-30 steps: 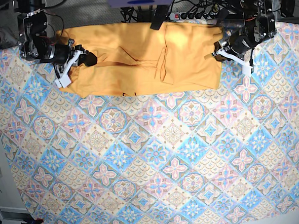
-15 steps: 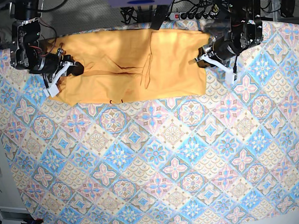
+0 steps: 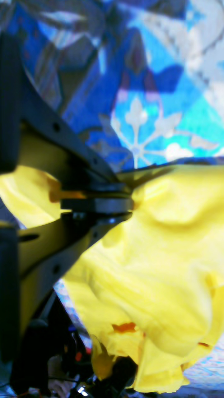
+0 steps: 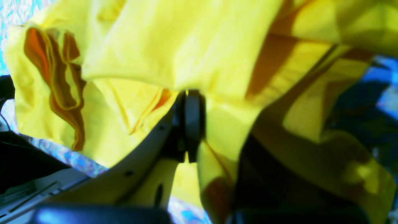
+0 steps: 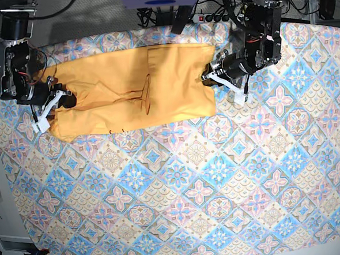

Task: Fold the T-shirt properly
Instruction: 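Drag the shirt's end with the right gripper toward the left gripper, then lift the gripped fabric with the right gripper and fold it over the shirt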

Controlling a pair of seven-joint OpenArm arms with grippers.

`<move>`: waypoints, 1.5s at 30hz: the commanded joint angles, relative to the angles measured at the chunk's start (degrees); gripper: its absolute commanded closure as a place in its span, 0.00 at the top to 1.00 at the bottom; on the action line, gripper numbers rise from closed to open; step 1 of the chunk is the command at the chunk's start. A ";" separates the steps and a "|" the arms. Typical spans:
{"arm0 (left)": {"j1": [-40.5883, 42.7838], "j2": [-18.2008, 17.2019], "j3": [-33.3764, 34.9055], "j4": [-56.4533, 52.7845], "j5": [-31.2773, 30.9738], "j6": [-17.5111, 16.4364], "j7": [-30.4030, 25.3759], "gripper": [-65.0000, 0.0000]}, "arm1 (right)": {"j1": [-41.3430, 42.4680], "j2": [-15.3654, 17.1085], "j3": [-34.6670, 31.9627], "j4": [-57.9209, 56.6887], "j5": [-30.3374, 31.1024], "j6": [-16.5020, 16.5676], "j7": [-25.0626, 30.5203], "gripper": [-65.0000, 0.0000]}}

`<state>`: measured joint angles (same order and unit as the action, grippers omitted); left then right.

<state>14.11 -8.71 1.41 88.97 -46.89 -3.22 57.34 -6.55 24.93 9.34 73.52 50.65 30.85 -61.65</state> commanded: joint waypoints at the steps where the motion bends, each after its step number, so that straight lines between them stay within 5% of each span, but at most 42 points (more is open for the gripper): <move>1: -0.79 -0.21 -0.05 0.66 -0.62 -0.25 -0.24 0.00 | 0.61 0.87 0.46 0.90 0.99 0.40 -0.55 0.00; 10: -0.79 -0.13 -0.05 0.48 -0.62 -0.25 -0.33 0.00 | 0.26 -2.64 0.11 12.15 1.08 0.40 -3.28 0.00; 19: -0.79 -0.13 -0.05 0.48 -0.80 -0.25 -0.42 0.00 | 0.17 -10.29 -0.42 19.01 1.08 0.40 -8.46 0.00; 37: -0.79 -0.13 -0.05 0.48 -0.71 -0.25 -0.51 0.00 | -5.54 -17.50 -10.88 27.45 1.08 0.40 -7.93 0.00; 45: -0.88 -0.04 -0.14 0.48 -0.71 -0.16 -0.59 0.00 | -5.37 -17.68 -11.41 27.45 0.99 0.40 -8.37 0.00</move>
<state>13.67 -8.51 1.39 88.71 -46.89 -3.03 57.19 -12.40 7.16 -2.15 99.98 50.15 30.83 -70.63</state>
